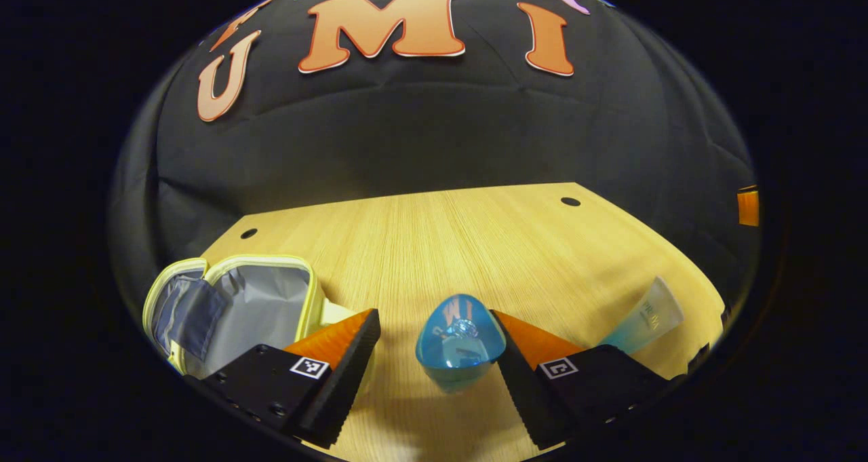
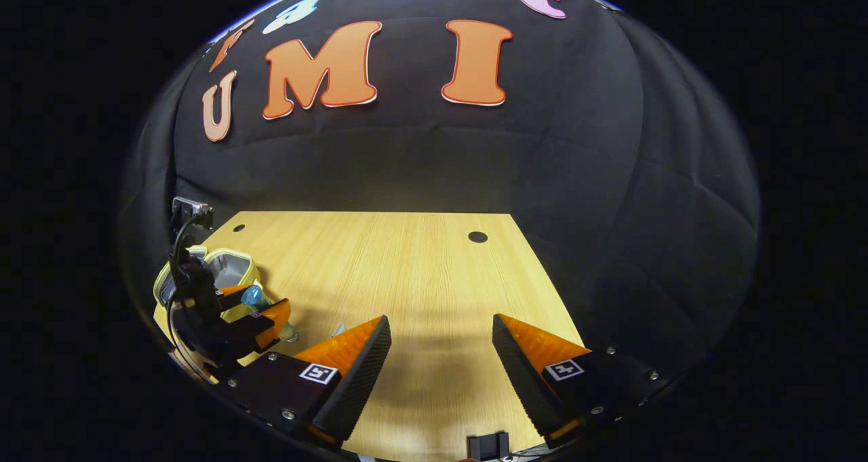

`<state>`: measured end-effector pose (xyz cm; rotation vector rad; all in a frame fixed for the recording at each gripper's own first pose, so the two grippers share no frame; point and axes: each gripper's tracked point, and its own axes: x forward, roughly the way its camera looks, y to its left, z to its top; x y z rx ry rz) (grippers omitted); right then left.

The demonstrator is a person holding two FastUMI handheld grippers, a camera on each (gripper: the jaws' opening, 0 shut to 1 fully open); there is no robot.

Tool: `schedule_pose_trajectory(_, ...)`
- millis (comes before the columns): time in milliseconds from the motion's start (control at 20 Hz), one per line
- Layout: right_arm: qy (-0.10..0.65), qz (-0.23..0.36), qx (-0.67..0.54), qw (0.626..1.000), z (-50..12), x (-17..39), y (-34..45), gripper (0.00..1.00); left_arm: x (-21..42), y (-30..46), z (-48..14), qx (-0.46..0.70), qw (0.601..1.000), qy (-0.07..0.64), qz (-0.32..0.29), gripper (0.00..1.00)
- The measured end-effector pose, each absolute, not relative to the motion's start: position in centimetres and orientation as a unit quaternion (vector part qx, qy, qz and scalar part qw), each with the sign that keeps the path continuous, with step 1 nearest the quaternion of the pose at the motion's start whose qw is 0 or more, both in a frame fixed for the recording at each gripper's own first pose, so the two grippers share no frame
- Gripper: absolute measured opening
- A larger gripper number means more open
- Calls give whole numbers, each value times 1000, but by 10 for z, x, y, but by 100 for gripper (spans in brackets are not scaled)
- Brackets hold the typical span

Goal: First open the suitcase, pack the skin care products into it, and then close the suitcase.

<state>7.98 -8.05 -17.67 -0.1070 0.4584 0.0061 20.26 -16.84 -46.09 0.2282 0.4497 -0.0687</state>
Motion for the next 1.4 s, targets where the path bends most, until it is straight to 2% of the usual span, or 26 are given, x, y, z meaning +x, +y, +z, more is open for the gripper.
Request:
schedule_pose_trajectory(50, 232, 6, -54, 971, -181, 78, -76, 95, 204, -170, -466, 112, 967, 226, -37, 96)
schedule_pose_trajectory(200, 248, 18, -57, 967, -191, 74, -62, 95, 205, -179, -466, 113, 966, 229, -47, 48)
schedule_pose_trajectory(300, 250, 31, -53, 966, -188, 69, -50, 96, 195, -179, -469, 101, 960, 256, -57, 51)
schedule_pose_trajectory(350, 250, 38, -51, 966, -186, 67, -43, 96, 188, -179, -466, 98, 958, 264, -61, 49)
schedule_pose_trajectory(650, 254, 83, -47, 962, -193, 62, 10, 96, 137, -161, -405, 106, 950, 284, -75, 50)
schedule_pose_trajectory(900, 292, 97, -37, 951, -231, 73, 40, 96, 98, -124, -352, 89, 953, 284, -59, 49)
schedule_pose_trajectory(1100, 322, 90, -75, 939, -275, 92, 38, 96, 74, -88, -334, 77, 954, 288, -32, 50)
schedule_pose_trajectory(1400, 389, 65, -91, 915, -333, 106, 26, 79, 45, -34, -338, 62, 947, 315, 6, 49)
